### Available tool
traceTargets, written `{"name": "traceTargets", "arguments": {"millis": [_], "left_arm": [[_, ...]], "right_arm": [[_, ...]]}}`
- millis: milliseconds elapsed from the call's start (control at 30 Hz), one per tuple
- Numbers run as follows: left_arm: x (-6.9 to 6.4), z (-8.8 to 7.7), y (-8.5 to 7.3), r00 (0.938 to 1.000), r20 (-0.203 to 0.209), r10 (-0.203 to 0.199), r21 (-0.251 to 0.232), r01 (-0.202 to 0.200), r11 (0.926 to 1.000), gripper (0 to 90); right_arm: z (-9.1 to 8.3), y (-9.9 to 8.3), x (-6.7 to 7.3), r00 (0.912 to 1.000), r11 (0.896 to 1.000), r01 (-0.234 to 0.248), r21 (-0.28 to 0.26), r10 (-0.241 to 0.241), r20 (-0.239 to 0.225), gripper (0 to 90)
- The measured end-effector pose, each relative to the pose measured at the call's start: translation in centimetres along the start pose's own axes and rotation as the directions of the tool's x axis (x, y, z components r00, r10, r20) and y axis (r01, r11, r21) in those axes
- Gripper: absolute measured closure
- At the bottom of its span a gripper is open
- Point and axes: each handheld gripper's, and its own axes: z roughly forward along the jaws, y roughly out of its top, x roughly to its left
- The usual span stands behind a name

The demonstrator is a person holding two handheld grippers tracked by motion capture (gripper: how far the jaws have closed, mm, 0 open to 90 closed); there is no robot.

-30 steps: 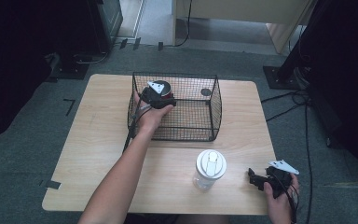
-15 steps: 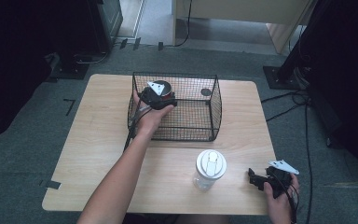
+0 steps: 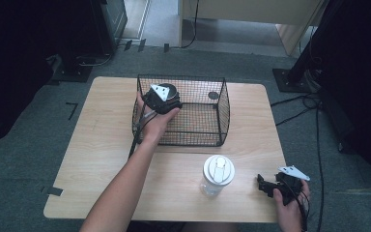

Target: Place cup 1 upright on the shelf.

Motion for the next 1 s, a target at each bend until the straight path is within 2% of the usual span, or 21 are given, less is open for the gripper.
{"name": "traceTargets", "arguments": {"millis": [267, 367, 600, 767, 933, 1000], "left_arm": [[0.3, -0.7, 0.7, 0.9996, 0.013, -0.024, -0.028, 0.025, 0.9993, 3.7], [0.4, -1.0, 1.1, 0.9982, 0.027, -0.053, -0.047, 0.054, 0.9974, 3.7], [0.2, -1.8, 1.7, 0.9974, 0.046, -0.056, -0.069, 0.059, 0.9959, 3.7], [0.4, -3.0, 3.0, 0.9958, 0.049, -0.077, -0.099, 0.081, 0.9918, 3.7], [0.7, -4.1, 3.8, 0.9960, 0.056, -0.070, -0.108, 0.075, 0.9913, 3.7], [1.0, -4.7, 4.1, 0.9967, 0.044, -0.069, -0.098, 0.073, 0.9926, 1.7]], "right_arm": [[0.0, 0.0, 0.0, 1.0000, 1.000, 0.000, 0.000, 0.000, 0.000, 0.0], [0.0, 0.0, 0.0, 1.0000, 1.000, 0.000, 0.000, 0.000, 0.000, 0.0], [0.0, 0.0, 0.0, 1.0000, 1.000, 0.000, 0.000, 0.000, 0.000, 0.0], [0.0, 0.1, -0.1, 1.0000, 1.000, -0.001, 0.004, 0.001, 0.000, 0.0], [0.0, 0.1, 0.0, 1.0000, 1.000, -0.002, 0.004, 0.002, 0.000, 0.0], [0.0, 0.1, 0.0, 1.0000, 1.000, -0.001, 0.004, 0.001, 0.000, 0.0]]}}
